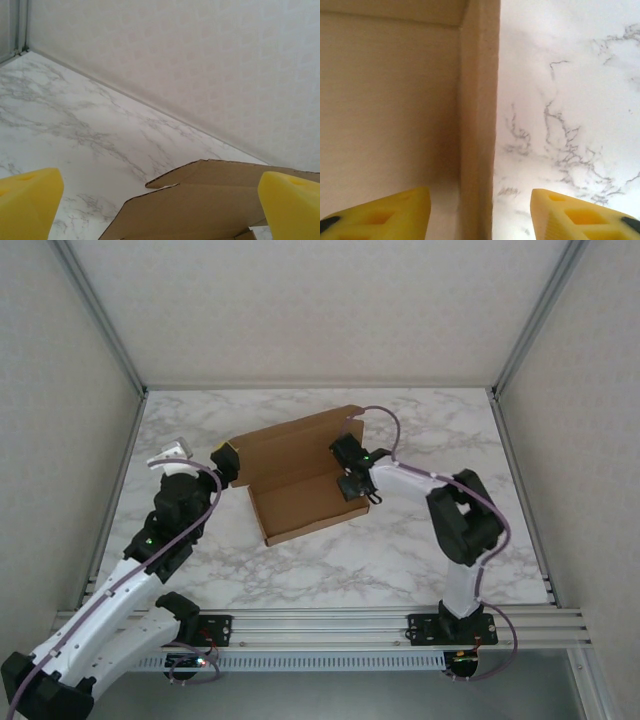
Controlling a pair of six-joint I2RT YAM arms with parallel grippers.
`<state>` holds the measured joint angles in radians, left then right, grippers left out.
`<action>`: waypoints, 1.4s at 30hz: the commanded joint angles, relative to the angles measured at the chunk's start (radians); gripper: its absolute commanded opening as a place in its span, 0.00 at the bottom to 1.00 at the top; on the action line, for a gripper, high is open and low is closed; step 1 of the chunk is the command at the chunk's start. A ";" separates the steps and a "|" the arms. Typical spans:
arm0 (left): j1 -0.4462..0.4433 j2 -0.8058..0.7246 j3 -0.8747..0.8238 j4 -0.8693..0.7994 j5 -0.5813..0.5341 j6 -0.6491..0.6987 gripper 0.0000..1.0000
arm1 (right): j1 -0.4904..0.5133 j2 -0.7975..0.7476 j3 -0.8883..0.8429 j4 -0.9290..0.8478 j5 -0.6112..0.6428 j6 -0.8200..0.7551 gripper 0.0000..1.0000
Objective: Fold the paper box
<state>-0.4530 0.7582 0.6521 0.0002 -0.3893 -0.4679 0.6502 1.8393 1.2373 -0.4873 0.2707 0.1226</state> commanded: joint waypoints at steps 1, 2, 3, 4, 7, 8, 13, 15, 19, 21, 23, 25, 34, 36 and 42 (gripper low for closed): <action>-0.009 0.025 0.010 0.013 0.003 -0.012 0.98 | -0.026 -0.184 -0.104 0.177 -0.164 0.033 0.62; -0.009 0.029 0.012 0.017 0.001 -0.004 0.97 | -0.035 -0.222 -0.124 0.199 -0.170 0.044 0.66; -0.009 0.032 0.012 0.023 -0.001 0.010 0.96 | -0.046 -0.264 -0.136 0.215 -0.185 0.049 0.66; -0.009 0.036 0.012 0.031 -0.003 0.019 0.96 | -0.058 -0.303 -0.152 0.238 -0.199 0.047 0.66; -0.007 0.048 0.029 0.014 0.003 -0.003 0.92 | -0.092 -0.419 -0.213 0.352 -0.280 0.002 0.64; -0.006 0.052 0.042 0.004 0.000 -0.019 0.89 | -0.105 -0.440 -0.221 0.387 -0.301 -0.009 0.63; -0.002 0.013 0.016 0.041 0.034 0.101 0.94 | -0.180 -0.498 -0.339 0.767 -0.388 -0.118 0.66; 0.019 0.020 0.031 -0.002 0.038 0.107 0.97 | -0.221 -0.458 -0.263 0.698 -0.392 -0.133 0.67; 0.085 0.071 0.017 -0.067 0.043 0.092 0.99 | -0.328 -0.379 -0.181 0.649 -0.593 -0.167 0.64; 0.134 0.076 -0.001 -0.063 0.080 0.045 0.99 | -0.353 -0.344 -0.168 0.656 -0.654 -0.240 0.64; 0.154 0.082 -0.009 -0.042 0.062 0.011 0.99 | -0.384 -0.302 -0.151 0.659 -0.752 -0.301 0.64; 0.175 0.098 -0.005 -0.025 0.031 -0.017 0.98 | -0.396 -0.264 -0.123 0.628 -0.825 -0.383 0.67; 0.227 0.170 0.035 0.018 -0.020 -0.096 0.97 | -0.403 -0.091 -0.026 0.620 -0.850 -0.525 0.76; 0.234 0.185 0.039 0.029 -0.032 -0.091 0.97 | -0.409 -0.062 -0.004 0.612 -0.852 -0.551 0.75; 0.262 0.239 0.050 0.041 -0.068 -0.107 0.97 | -0.419 0.020 0.081 0.519 -0.964 -0.599 0.73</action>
<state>-0.2092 0.9798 0.6708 0.0151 -0.4145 -0.5476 0.2394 1.8313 1.2633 0.0841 -0.6044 -0.4282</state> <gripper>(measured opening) 0.966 0.734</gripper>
